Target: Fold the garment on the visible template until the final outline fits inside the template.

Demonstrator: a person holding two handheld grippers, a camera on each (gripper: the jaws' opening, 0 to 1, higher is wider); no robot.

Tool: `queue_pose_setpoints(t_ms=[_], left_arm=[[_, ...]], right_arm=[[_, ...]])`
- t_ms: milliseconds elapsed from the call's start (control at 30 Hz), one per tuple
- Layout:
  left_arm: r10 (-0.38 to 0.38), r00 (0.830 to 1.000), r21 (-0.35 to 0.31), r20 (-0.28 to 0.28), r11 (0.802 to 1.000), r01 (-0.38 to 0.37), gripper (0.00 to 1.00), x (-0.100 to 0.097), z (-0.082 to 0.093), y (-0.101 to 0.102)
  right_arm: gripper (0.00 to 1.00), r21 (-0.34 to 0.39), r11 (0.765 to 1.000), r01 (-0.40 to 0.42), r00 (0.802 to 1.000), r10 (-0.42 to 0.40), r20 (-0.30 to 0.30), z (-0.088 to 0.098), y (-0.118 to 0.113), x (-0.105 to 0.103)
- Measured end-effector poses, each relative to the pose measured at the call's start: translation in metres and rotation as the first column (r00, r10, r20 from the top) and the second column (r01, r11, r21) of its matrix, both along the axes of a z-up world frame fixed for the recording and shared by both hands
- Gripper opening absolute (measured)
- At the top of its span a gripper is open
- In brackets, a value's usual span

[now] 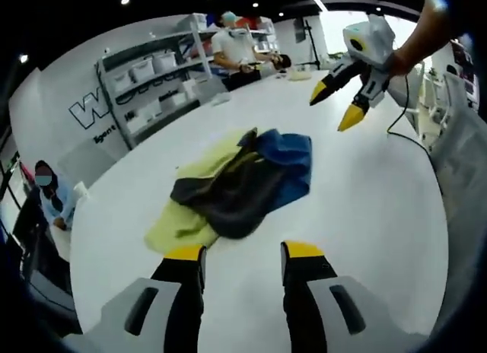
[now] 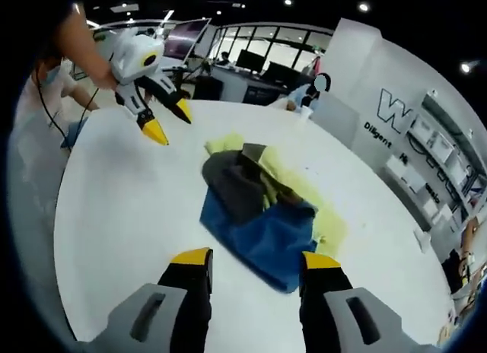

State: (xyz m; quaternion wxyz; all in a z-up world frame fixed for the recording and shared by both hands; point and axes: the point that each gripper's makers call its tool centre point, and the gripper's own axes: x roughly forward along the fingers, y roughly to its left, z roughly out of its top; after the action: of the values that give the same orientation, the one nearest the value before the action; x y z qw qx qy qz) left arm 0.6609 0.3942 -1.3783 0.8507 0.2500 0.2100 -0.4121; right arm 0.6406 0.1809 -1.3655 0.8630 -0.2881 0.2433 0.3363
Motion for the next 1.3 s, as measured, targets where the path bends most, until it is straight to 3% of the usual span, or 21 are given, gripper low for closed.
queue_pose_setpoints(t_ms=[200,567,867,1300], left_arm=[[0.013,1.000,0.004,0.001,1.000,-0.013,0.37,0.013,-0.004,0.000],[0.082,0.996,-0.045,-0.032,0.995,-0.084,0.36,0.032,-0.006,0.006],[0.031,0.999,0.000,-0.032,1.000,-0.031,0.31,0.038,-0.016,0.006],[-0.017,0.999,0.031,-0.032,0.999,0.018,0.32,0.055,-0.021,-0.010]], right_arm=[[0.39,-0.006,1.000,-0.006,1.000,0.006,-0.010,-0.002,-0.003,0.011],[0.35,-0.048,0.998,-0.029,0.999,0.027,-0.029,-0.014,-0.006,0.027],[0.30,-0.086,0.996,-0.039,0.999,0.037,-0.026,-0.015,-0.017,0.041],[0.27,-0.116,0.990,-0.075,0.997,0.074,-0.019,-0.022,-0.008,0.070]])
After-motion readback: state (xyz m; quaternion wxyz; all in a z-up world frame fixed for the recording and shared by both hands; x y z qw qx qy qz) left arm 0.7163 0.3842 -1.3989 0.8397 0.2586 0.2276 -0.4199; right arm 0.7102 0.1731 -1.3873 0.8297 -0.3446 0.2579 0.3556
